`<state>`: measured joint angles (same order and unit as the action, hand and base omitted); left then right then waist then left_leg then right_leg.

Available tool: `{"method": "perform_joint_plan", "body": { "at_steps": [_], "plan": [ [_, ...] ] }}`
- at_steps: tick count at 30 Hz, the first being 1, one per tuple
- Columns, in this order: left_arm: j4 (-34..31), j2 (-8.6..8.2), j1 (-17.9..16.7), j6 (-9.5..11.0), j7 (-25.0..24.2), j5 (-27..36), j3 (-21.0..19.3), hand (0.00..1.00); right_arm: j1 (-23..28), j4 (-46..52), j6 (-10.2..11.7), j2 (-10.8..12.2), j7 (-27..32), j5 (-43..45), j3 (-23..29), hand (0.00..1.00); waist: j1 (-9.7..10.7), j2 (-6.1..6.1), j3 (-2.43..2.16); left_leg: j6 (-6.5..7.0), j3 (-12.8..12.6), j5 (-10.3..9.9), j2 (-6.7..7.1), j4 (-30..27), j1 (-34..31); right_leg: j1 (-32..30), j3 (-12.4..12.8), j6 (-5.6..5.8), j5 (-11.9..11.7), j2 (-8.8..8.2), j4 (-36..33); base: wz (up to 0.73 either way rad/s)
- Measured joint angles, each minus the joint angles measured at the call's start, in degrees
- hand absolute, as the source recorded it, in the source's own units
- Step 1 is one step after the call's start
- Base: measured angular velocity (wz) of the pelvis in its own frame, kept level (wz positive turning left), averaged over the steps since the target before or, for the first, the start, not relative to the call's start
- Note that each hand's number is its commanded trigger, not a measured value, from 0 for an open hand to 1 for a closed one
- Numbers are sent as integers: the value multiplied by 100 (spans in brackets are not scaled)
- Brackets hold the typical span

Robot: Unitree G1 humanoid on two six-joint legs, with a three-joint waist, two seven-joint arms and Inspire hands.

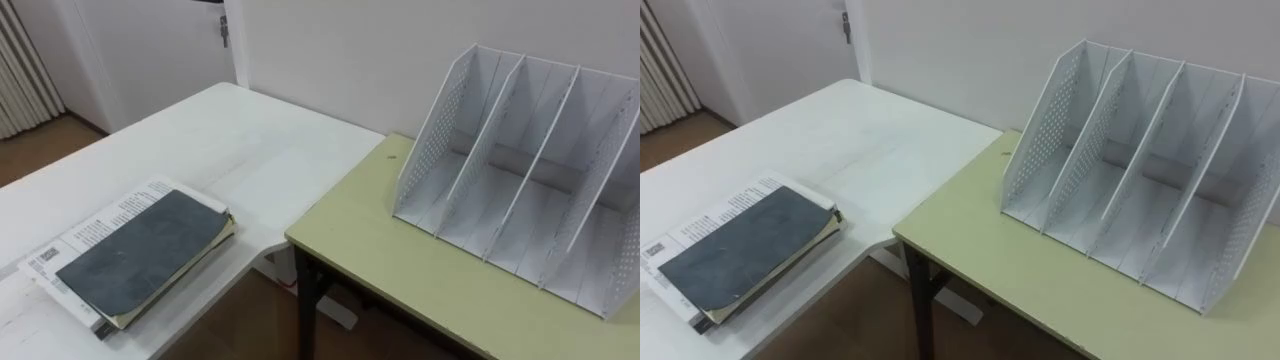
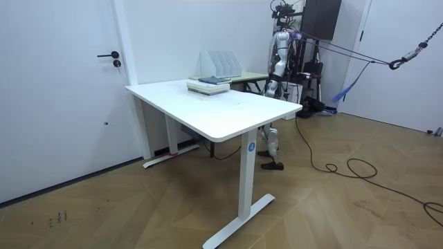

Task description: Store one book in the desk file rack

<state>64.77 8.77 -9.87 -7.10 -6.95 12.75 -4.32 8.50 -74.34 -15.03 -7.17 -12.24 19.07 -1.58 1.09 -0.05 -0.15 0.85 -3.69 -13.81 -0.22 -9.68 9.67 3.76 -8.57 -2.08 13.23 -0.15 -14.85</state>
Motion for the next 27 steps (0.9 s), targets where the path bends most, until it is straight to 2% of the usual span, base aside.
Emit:
{"method": "perform_joint_plan", "body": {
  "at_steps": [27],
  "plan": [
    [-6, -14, 3, 15, 70, -6, 5, 0, -56, -65, 84, -3, 284, 0, 56, 0, 9, 28, 0, 0, 65, 0, -1, 12, -7, 3, -15, 0, 0, -3, 6, 0]
  ]
}}
